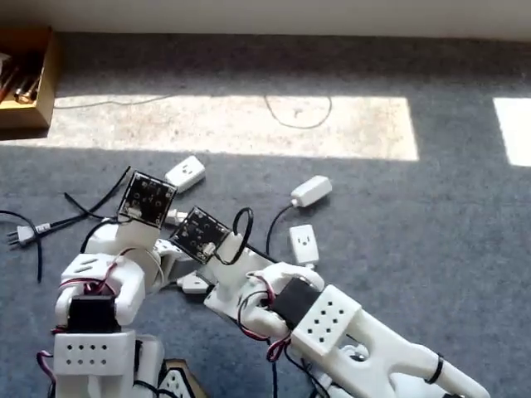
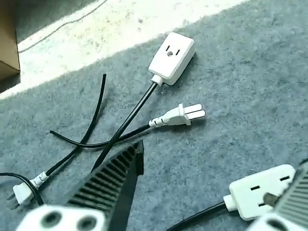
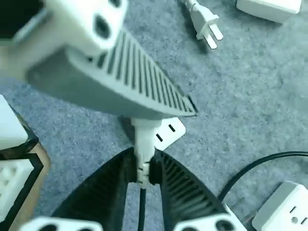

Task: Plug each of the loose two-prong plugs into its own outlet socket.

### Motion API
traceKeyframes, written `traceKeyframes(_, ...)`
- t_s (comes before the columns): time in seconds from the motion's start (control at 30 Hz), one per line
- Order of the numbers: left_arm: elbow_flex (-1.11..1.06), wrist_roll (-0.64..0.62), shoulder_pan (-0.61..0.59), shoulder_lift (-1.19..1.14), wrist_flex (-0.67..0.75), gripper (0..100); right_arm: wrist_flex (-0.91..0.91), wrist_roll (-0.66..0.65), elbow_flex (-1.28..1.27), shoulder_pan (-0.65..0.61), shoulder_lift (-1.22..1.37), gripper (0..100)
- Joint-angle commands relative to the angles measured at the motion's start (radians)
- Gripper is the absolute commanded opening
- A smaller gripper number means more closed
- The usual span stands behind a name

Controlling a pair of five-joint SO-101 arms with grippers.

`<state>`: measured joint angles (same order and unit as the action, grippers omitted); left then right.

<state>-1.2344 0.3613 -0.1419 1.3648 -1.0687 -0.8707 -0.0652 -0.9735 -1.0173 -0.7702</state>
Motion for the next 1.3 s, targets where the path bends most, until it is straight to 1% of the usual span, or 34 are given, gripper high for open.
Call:
traceKeyframes(0.0, -0.033, 0.006, -0.028, 0.007, 0.057, 43, -0.065, -0.035, 0.088, 0.035, -0.096, 0.5)
traceKeyframes(0.13, -0.051, 0.006, -0.028, 0.007, 0.052, 43, -0.231, -0.061, 0.228, 0.125, -0.157, 0.5)
traceKeyframes(0.27, -0.051, 0.002, -0.019, 0.007, 0.051, 43, -0.338, -0.089, 0.358, 0.147, -0.163, 0.5)
traceKeyframes(0.43, -0.044, 0.0, -0.035, 0.01, 0.055, 43, -0.351, -0.091, 0.341, 0.148, -0.104, 0.5)
traceKeyframes(0.57, -0.031, -0.002, -0.09, 0.016, 0.055, 43, -0.341, -0.091, 0.291, 0.148, -0.074, 0.5)
traceKeyframes(0.7, 0.051, -0.063, -0.101, 0.008, 0.049, 43, -0.277, -0.083, 0.22, 0.14, -0.076, 0.5)
traceKeyframes(0.77, 0.084, -0.086, -0.059, 0.007, 0.049, 43, -0.249, -0.071, 0.196, 0.125, -0.076, 0.5)
traceKeyframes(0.9, 0.097, -0.124, 0.081, 0.007, 0.048, 41, -0.217, -0.046, 0.188, 0.079, -0.076, 0.5)
traceKeyframes(1.0, 0.077, -0.126, 0.148, 0.007, 0.002, 41, -0.225, -0.046, 0.191, 0.082, -0.077, 0.5)
traceKeyframes(1.13, 0.036, -0.121, 0.168, 0.016, -0.043, 41, -0.243, -0.046, 0.216, 0.107, -0.077, 0.5)
traceKeyframes(1.27, 0.012, -0.12, 0.166, 0.016, -0.044, 41, -0.262, -0.048, 0.28, 0.142, -0.077, 0.5)
